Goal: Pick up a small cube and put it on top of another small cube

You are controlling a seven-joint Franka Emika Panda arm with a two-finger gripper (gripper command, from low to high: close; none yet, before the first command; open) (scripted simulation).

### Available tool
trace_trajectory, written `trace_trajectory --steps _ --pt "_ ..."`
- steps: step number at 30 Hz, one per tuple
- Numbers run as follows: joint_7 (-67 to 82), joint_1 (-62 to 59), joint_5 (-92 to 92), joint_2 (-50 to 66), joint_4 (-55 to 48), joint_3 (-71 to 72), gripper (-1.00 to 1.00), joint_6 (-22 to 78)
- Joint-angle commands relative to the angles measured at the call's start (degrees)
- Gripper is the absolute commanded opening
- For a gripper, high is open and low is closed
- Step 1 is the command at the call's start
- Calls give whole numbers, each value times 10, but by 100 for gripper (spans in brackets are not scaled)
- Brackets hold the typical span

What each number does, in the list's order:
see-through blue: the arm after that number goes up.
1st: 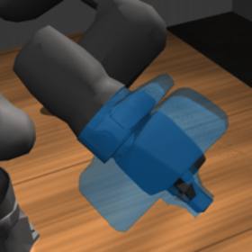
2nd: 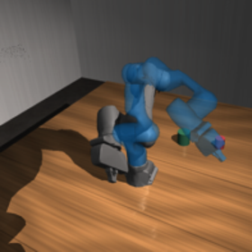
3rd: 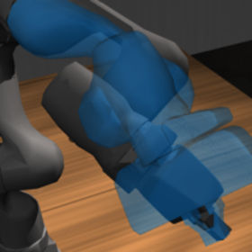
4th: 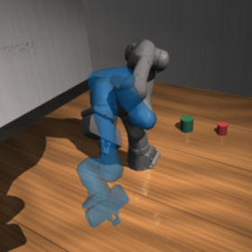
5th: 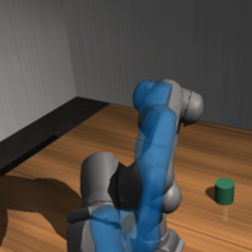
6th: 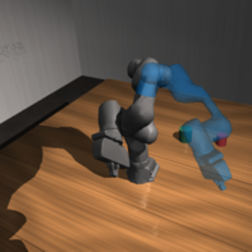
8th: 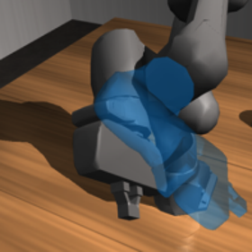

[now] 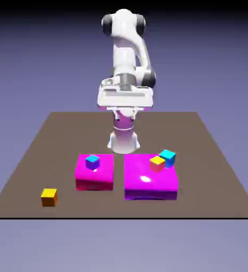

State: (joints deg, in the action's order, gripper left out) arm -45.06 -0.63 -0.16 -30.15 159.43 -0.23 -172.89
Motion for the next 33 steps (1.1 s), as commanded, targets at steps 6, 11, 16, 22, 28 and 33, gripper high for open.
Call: trace_trajectory --steps 6,11,16,22,28,33 --pt "-129 -65 -8 125 -78 -11 0 55" --pt "-237 -120 -15 228 -143 -21 0 101" --pt "-345 -174 -21 332 -209 -30 0 148" --pt "-475 -240 -29 457 -287 -41 0 203" --pt "-554 -283 -38 556 -341 -46 0 222" --pt "-545 -290 -49 632 -357 -36 -100 162"
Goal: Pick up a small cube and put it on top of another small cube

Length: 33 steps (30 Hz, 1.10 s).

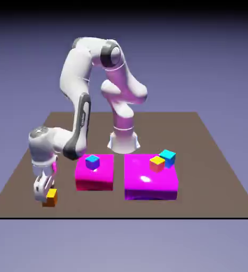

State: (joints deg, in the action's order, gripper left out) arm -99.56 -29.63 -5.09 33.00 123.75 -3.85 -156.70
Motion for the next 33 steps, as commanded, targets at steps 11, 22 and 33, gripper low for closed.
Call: trace_trajectory --steps 11,22,33 --pt "109 120 8 -208 91 27 -100 116" --pt "357 347 -7 -436 235 107 -100 198" --pt "517 479 -21 -547 342 177 -100 201"
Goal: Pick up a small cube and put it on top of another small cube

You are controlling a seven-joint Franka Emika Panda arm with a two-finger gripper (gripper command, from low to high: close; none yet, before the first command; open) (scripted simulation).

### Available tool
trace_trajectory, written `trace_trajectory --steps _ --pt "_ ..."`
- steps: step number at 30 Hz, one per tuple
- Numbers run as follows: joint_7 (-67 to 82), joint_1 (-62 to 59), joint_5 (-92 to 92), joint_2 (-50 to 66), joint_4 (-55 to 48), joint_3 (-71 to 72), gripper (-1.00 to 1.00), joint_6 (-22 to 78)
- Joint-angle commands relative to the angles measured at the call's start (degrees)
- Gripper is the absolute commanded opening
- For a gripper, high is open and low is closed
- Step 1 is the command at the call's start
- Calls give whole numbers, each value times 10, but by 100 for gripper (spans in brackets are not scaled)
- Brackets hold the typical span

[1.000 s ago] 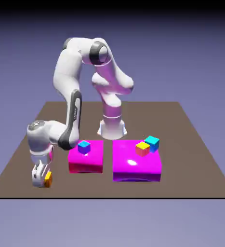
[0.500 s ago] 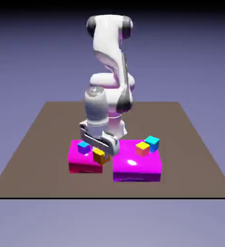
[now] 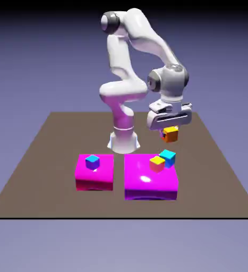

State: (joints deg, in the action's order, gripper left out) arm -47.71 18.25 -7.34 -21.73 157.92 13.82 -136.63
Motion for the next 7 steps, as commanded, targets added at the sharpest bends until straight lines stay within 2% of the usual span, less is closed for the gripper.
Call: trace_trajectory --steps 1,4,5,7 --pt "0 -7 0 18 7 9 -100 -25" --pt "2 -26 -5 62 24 32 -100 -86" --pt "2 -26 -5 62 24 32 100 -86" --pt "1 -18 -3 44 17 23 100 -62"
